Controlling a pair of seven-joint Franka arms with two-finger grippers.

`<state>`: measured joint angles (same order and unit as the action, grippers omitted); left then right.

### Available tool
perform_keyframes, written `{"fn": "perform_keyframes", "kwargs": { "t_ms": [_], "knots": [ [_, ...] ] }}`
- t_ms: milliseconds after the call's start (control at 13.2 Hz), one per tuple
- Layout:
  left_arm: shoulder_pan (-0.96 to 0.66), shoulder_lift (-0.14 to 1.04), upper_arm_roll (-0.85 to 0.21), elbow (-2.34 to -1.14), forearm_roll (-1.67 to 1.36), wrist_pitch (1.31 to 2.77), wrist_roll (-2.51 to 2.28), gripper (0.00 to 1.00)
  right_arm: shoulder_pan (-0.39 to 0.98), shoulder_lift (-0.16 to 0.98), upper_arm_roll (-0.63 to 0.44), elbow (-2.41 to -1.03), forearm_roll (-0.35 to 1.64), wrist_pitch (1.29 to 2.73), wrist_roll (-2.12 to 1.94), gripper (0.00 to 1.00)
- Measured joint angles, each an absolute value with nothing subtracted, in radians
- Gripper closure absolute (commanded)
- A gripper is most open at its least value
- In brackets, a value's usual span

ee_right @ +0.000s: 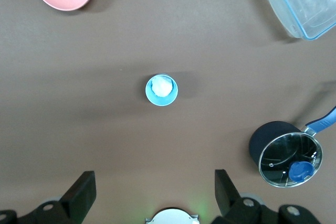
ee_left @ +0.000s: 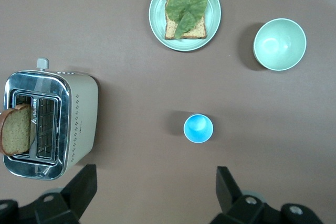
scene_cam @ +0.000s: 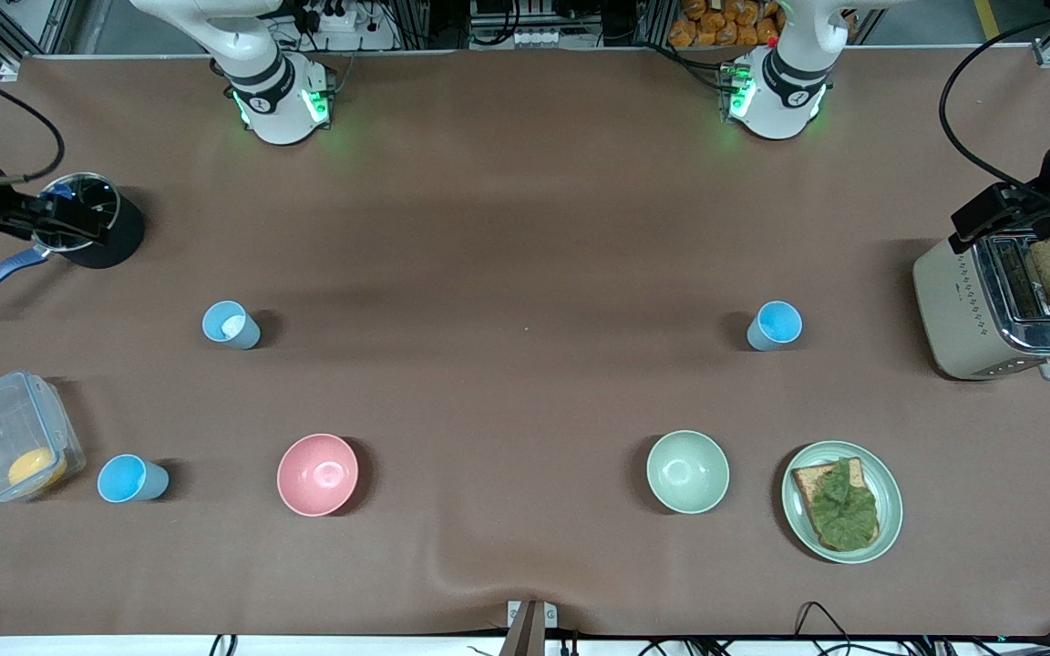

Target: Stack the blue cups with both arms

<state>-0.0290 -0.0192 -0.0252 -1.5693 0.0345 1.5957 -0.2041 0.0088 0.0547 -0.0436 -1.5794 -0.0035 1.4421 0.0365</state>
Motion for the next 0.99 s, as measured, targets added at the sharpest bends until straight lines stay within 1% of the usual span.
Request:
{"fn": "perform_keyframes", "kwargs": {
  "t_ms": [227,379,455,682,834,986],
  "knots": [
    [-0.029,-0.019,-0.025,-1.57,0.034,1.596,-0.204,0.0,0.008,0.144,-0.042,-1.585,-0.008,1.449,-0.024,0.0],
    [-0.029,-0.019,-0.025,-1.57,0.034,1.596,-0.204,0.0,0.004,0.216,-0.044,-1.597,-0.008,1.504,-0.041,0.0],
    [-0.029,-0.019,-0.025,-1.57,0.034,1.596,-0.204,0.0,-0.001,0.245,-0.044,-1.621,-0.008,1.557,-0.047,0.0],
    [-0.029,-0.019,-0.025,-1.57,0.034,1.596,-0.204,0.0,-0.014,0.265,-0.044,-1.757,-0.008,1.721,-0.055,0.0],
    [-0.029,-0.019,-0.025,-1.57,0.034,1.596,-0.204,0.0,-0.017,0.252,-0.045,-1.855,-0.008,1.822,-0.078,0.0],
    [-0.029,-0.019,-0.025,-1.57,0.034,1.596,-0.204,0.0,-0.041,0.231,-0.045,-1.979,-0.008,1.959,-0.145,0.0]
  ]
}}
